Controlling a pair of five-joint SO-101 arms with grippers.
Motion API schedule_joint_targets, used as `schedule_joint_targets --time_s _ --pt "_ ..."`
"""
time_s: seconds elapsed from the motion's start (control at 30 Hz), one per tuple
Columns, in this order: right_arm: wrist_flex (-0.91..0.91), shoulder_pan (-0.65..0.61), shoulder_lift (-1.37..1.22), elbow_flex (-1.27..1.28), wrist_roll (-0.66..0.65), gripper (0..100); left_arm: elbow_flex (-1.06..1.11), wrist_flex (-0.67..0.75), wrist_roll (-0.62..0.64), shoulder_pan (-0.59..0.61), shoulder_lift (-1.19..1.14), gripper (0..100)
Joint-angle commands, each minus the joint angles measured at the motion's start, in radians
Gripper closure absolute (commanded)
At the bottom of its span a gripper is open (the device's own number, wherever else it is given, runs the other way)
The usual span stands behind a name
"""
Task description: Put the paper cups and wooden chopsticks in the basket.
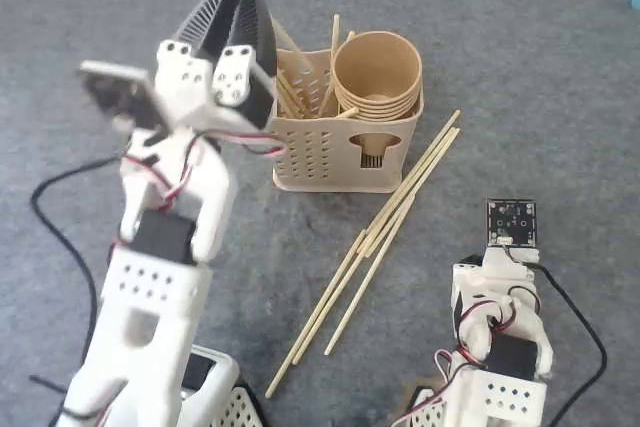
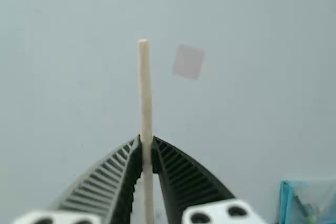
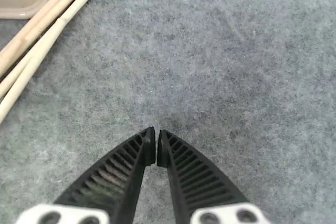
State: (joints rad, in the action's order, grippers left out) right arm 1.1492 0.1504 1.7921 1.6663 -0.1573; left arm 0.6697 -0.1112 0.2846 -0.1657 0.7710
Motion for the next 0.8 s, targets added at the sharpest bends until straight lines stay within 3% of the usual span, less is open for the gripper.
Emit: schedule_joint_targets --time_s 0.0,0.27,0.4,0.5,0.57,0.67,0.77 --pt "0.001 0.018 0.018 0.017 -0.015 98.0 -0.001 0.04 0.011 0.037 -0.089 99" --pt "-0.001 0.018 0.018 0.017 -0.015 98.0 0.105 0.003 0.002 0.015 -0.068 99" --pt "-0.002 0.018 0.018 0.017 -0.015 97.9 0.189 0.002 -0.166 -0.002 -0.066 98" --pt "-0.004 0.018 0.018 0.017 -0.015 97.6 0.213 -0.002 -0.247 0.011 -0.06 91" --pt "-0.004 0.018 0.018 0.017 -0.015 97.6 0.213 -0.014 -0.235 0.037 -0.058 84" --pt "-0.002 0.018 0.018 0.017 -0.015 97.8 0.165 -0.163 -0.23 0.087 -0.025 76" --pt "-0.002 0.018 0.018 0.017 -0.015 97.8 0.099 -0.388 -0.232 0.117 0.052 74"
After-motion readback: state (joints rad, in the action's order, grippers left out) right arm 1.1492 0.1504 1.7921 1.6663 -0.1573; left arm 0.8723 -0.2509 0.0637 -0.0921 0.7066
